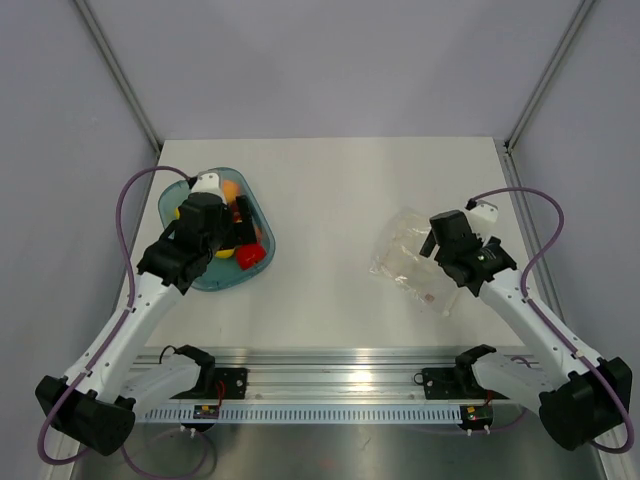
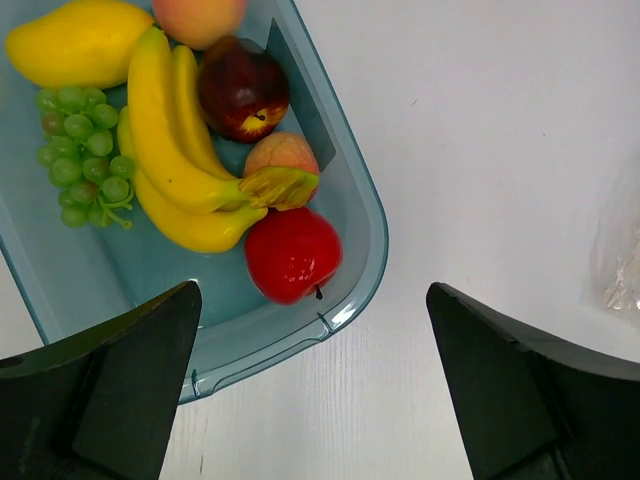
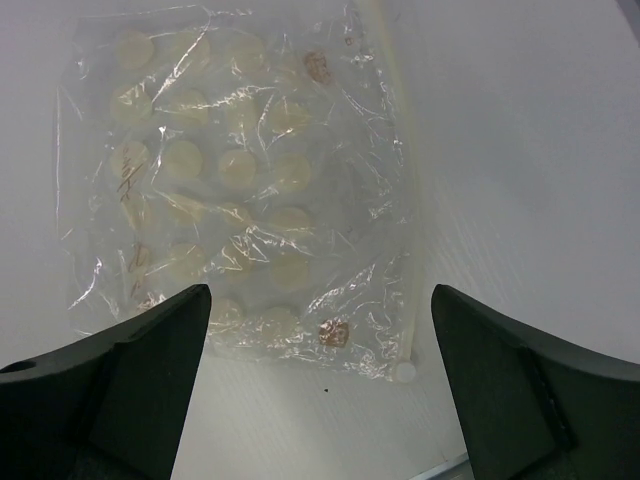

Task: Place the food in the zip-top bag and seal the zipper
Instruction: Pick up the zipper food storage bag at the center of the board.

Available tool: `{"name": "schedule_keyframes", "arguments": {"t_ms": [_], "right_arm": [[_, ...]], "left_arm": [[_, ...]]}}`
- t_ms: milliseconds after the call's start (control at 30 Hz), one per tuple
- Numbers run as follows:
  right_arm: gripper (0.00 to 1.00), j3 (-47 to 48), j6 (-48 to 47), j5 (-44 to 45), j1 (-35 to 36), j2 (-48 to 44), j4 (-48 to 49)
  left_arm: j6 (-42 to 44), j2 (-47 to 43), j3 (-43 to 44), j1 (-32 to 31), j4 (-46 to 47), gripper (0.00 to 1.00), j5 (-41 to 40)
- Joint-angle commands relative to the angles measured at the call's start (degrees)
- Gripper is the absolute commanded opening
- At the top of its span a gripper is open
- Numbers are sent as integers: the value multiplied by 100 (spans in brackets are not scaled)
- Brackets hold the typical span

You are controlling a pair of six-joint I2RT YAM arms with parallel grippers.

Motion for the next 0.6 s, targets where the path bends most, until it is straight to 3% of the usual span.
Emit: {"name": "schedule_keyframes", "arguments": {"t_ms": [0, 233, 400, 567], "right_arm": [[99, -154, 179, -43, -30, -309, 259], [99, -489, 83, -367, -363, -512, 506], [99, -638, 74, -1403, -1689, -424, 707], [100, -778, 118, -2002, -2489, -48, 804]], "left_arm": [[44, -142, 125, -2, 61, 99, 158], [-61, -213, 36, -2, 69, 99, 280], [-141, -195, -25, -2, 69, 99, 535], [-351, -204, -140, -11, 140, 99, 570]]}}
